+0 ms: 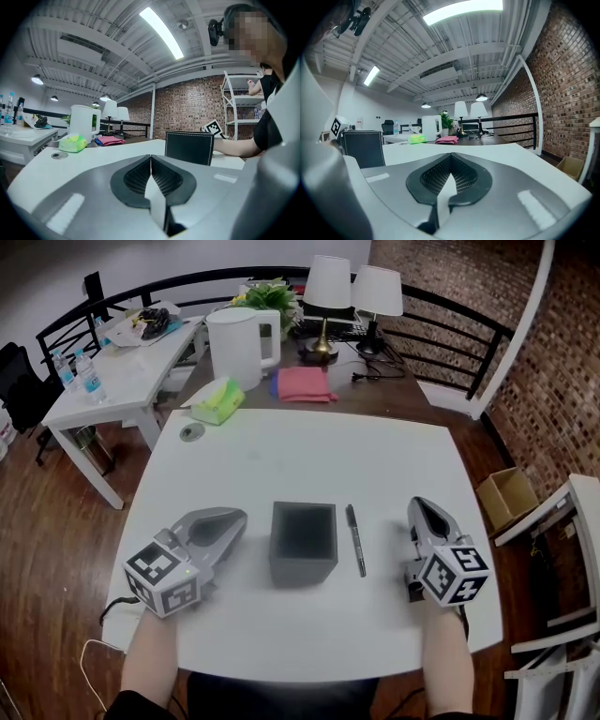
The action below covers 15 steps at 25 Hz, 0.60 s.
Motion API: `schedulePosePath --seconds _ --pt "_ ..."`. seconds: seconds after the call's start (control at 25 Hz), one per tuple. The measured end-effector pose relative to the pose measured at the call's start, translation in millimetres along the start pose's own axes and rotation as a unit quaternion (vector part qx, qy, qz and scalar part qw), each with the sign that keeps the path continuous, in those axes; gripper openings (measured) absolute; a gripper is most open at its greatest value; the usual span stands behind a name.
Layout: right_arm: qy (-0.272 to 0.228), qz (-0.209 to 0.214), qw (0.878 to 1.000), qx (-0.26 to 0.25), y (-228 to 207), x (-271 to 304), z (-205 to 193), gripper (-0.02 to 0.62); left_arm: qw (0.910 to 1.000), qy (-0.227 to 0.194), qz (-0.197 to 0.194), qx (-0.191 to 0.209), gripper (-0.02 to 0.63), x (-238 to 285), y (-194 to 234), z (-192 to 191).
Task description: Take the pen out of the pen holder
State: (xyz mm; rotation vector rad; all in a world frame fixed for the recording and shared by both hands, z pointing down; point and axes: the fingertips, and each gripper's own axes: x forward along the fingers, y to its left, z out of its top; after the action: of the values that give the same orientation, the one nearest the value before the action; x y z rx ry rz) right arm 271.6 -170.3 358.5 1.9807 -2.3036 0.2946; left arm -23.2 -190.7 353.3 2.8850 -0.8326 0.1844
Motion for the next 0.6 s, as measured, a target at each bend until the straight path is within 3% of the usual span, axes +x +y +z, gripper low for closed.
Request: schedulePosePath --seconds 0.6 --pt "0.000 0.001 1.000 0.000 0.5 0.3 0.1 0.012 1.0000 0.001 -0.009 0.002 0.004 -1.1 -2.8 -0.3"
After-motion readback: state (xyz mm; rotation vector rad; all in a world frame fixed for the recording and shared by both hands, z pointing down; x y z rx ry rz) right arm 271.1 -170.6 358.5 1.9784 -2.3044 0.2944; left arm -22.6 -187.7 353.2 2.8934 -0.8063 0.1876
